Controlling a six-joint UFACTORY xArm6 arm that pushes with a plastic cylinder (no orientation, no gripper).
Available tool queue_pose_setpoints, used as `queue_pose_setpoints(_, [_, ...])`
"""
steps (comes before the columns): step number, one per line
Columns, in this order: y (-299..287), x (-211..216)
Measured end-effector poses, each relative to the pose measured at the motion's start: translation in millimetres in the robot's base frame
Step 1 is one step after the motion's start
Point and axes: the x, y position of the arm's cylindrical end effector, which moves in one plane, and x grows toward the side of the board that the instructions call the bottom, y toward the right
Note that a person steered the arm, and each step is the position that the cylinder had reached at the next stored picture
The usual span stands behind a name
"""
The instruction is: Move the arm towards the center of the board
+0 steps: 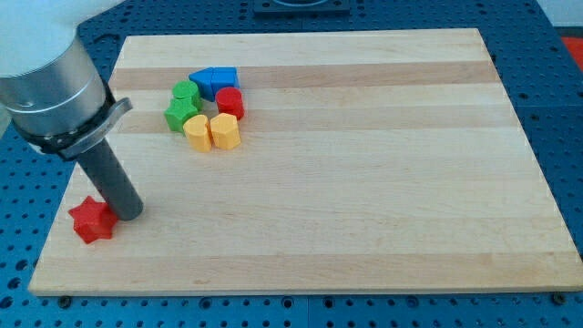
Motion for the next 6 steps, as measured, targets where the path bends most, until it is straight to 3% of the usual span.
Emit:
queue_pose_setpoints(2, [-13.0, 20.9])
queue_pose_setpoints(3, [16.0, 14.0])
queue_pose_setpoints(5, [174.1, -83.8])
queue_pose_setpoints(6, [185.5, -160.5])
